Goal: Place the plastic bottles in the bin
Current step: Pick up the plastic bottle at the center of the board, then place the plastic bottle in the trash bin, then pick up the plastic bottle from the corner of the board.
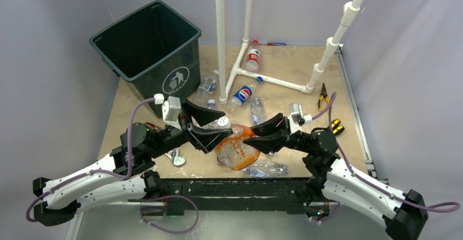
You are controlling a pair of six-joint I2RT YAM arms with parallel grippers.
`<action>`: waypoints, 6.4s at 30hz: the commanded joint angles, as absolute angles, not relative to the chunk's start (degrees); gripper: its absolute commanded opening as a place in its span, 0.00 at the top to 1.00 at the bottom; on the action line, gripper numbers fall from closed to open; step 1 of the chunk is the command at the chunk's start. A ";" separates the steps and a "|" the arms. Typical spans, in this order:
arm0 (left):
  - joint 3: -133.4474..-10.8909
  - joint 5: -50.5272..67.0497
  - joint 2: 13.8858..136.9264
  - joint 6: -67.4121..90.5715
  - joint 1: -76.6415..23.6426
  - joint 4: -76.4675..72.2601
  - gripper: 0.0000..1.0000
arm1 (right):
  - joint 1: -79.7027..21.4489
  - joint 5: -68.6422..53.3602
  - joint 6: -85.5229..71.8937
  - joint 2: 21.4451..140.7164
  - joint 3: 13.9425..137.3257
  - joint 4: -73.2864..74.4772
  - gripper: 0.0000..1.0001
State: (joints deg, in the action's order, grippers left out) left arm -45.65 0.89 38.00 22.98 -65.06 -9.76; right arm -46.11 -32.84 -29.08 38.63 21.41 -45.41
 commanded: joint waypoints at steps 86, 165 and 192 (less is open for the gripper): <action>-96.43 -57.63 67.84 -44.56 -60.97 -23.23 1.00 | -52.56 7.09 -35.55 15.58 22.51 -9.95 0.01; -70.45 -3.08 46.46 35.71 -4.22 24.47 0.04 | -52.56 18.64 -34.22 36.07 33.20 7.53 0.01; -32.86 12.82 32.55 40.06 -19.43 22.01 0.04 | -52.51 9.46 -37.42 53.98 28.59 0.69 0.05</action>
State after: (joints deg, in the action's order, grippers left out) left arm -38.72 12.23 32.18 39.24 -15.70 25.96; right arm -52.45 13.47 -37.54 52.29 26.48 2.63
